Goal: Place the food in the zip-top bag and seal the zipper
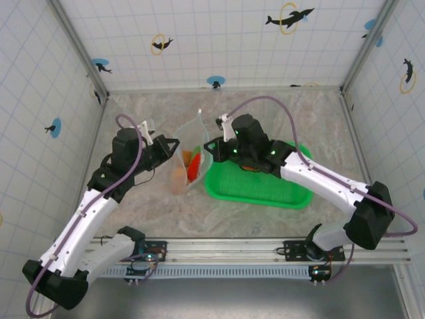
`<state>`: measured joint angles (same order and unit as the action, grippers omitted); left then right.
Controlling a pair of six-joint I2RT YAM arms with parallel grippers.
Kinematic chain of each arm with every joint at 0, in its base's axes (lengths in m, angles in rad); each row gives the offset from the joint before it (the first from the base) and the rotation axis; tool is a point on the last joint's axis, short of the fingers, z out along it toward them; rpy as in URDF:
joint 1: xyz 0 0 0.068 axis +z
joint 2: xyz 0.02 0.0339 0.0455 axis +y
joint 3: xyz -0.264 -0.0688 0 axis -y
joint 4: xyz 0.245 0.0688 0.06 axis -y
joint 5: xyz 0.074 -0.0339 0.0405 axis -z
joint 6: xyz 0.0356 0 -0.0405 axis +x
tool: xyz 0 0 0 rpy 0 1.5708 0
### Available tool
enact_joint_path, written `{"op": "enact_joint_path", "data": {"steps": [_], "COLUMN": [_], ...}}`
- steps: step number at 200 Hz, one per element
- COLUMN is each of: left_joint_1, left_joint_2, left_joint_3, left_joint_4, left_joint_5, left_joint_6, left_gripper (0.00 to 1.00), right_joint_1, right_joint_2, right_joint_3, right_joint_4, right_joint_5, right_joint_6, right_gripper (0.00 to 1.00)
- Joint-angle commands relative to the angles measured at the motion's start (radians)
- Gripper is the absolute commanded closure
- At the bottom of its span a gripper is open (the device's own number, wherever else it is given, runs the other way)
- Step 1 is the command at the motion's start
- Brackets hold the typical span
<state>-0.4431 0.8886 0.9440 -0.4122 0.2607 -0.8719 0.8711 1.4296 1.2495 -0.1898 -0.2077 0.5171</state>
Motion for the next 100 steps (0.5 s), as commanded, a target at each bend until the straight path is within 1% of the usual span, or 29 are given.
{"op": "enact_joint_path", "data": {"steps": [1, 18, 35, 56, 62, 83, 100], "left_joint_1": [0.004, 0.004, 0.004, 0.003, 0.003, 0.004, 0.004], "left_joint_2": [-0.030, -0.037, -0.049, -0.059, -0.060, -0.060, -0.055], "left_joint_3": [-0.001, 0.007, 0.021, 0.024, 0.060, 0.067, 0.060], "left_joint_4": [-0.011, -0.022, -0.026, -0.037, -0.039, -0.035, -0.023], "left_joint_5": [-0.042, -0.050, -0.059, -0.078, -0.082, -0.076, -0.061], "left_joint_6": [0.011, 0.011, 0.010, 0.014, 0.016, 0.014, 0.013], "left_gripper": [1.00, 1.00, 1.00, 1.00, 1.00, 1.00, 1.00], "right_joint_1": [-0.001, -0.015, -0.034, -0.059, -0.064, -0.083, -0.095], "right_joint_2": [0.021, 0.058, 0.087, 0.084, 0.079, 0.062, 0.056], "right_joint_3": [0.119, 0.166, 0.178, 0.129, 0.113, 0.062, 0.031], "right_joint_4": [0.018, -0.014, -0.050, -0.032, -0.021, 0.009, 0.024], "right_joint_5": [-0.051, -0.058, -0.048, -0.045, -0.049, -0.059, -0.072], "right_joint_6": [0.037, 0.042, 0.043, 0.058, 0.060, 0.069, 0.075], "right_gripper": [1.00, 1.00, 1.00, 1.00, 1.00, 1.00, 0.97]}}
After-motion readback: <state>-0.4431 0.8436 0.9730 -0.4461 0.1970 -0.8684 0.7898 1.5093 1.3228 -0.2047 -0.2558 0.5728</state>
